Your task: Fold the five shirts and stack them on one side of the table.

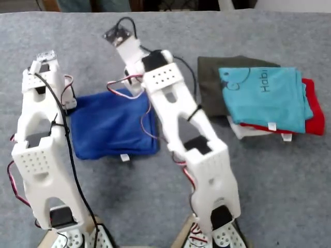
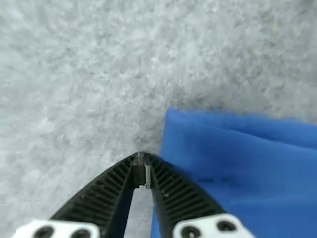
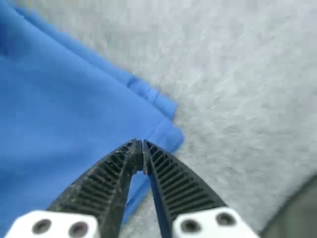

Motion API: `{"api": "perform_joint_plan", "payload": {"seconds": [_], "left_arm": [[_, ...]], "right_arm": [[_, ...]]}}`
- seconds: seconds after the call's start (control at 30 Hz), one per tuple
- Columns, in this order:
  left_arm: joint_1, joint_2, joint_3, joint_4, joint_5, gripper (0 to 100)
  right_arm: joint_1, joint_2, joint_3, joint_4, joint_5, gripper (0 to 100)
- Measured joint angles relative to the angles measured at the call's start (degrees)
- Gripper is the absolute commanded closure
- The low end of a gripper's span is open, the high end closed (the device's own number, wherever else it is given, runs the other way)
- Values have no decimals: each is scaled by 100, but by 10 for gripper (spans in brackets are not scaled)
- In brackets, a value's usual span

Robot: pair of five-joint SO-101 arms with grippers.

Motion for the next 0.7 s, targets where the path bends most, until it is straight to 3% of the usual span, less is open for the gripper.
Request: {"api": "perform_joint_plan", "payload": {"seconds": [0.2,0.33,0.57,0.7], "left_arm": [[-26,-976,114,826,-62,971],[18,-1609,958,888,-185,971],[-378,-2567,3938,-738,-527,971],[-932,-2760,4870,-1011,-466,971]], "right_arm": [[-273,-993,0,1284,0,983],[-642,-1196,0,2365,-141,983],[-642,-1196,1160,2171,-448,983],[-642,-1196,2207,1556,-457,983]]}}
